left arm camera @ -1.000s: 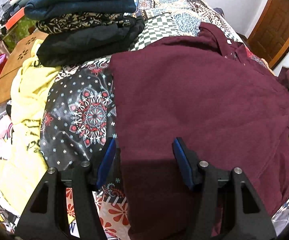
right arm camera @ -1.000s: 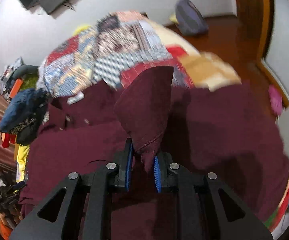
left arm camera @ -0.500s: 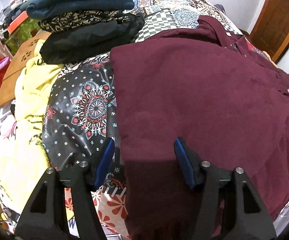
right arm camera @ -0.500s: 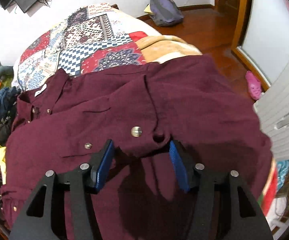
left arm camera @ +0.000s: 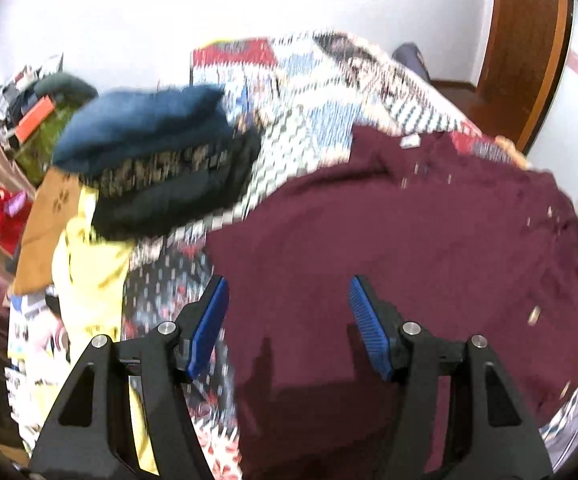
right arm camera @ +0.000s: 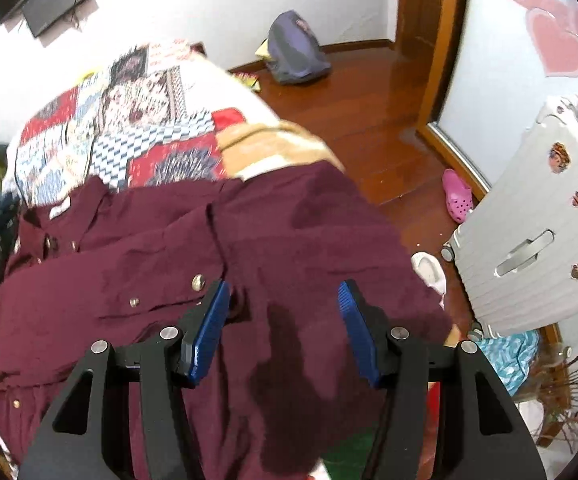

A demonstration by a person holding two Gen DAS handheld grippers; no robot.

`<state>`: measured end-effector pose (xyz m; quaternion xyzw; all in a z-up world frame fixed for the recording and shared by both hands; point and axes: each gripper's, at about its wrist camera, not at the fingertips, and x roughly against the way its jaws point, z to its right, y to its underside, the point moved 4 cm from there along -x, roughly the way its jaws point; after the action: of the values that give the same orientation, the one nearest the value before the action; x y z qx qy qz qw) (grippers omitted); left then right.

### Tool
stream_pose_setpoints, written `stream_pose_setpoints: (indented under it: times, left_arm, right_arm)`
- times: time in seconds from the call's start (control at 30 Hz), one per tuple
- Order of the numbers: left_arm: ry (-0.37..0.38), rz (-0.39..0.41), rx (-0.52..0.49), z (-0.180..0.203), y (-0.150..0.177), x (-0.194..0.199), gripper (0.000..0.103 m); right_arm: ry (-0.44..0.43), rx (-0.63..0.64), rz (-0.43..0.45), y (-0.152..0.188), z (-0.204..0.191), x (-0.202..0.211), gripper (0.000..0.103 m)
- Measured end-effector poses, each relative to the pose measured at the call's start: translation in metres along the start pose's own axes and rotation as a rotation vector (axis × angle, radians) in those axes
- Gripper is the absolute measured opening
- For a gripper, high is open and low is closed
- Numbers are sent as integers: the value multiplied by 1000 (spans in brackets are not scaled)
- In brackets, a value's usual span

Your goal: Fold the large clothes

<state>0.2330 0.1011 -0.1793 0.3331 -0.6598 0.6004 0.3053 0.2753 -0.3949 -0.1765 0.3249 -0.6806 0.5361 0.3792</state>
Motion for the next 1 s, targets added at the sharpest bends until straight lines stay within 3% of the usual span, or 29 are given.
stream_pose_setpoints:
  times: [0.1,0.17,0.23,0.4,0.67,0.87,1.0]
  left_arm:
    - [15,45,0,14,-28,2,63]
    - [47,66,-3,28,-47,1,63]
    - [77,80,-10,42,-60,0,65]
    - [120,88,-68,89,-82,-12,68]
    - [198,0,-123,150,-75,-49,68]
    - [211,-48,-133,159,-65,-65,68]
    - [213,-64,-120,158,-62,-71,68]
  right_arm:
    - [-10,-47,34,-5,17,12,55]
    - [-9,-75,49,-7,22,17,64]
    - [-8,-118,70,-7,36,19,66]
    - [-39,-226,22,1,65,2,66]
    - [-137,-518,-156,44,116,-65,66]
    - [-195,-637,-175,50,134,-85,70]
    - [-183,-663,-176,42,136,-99,71]
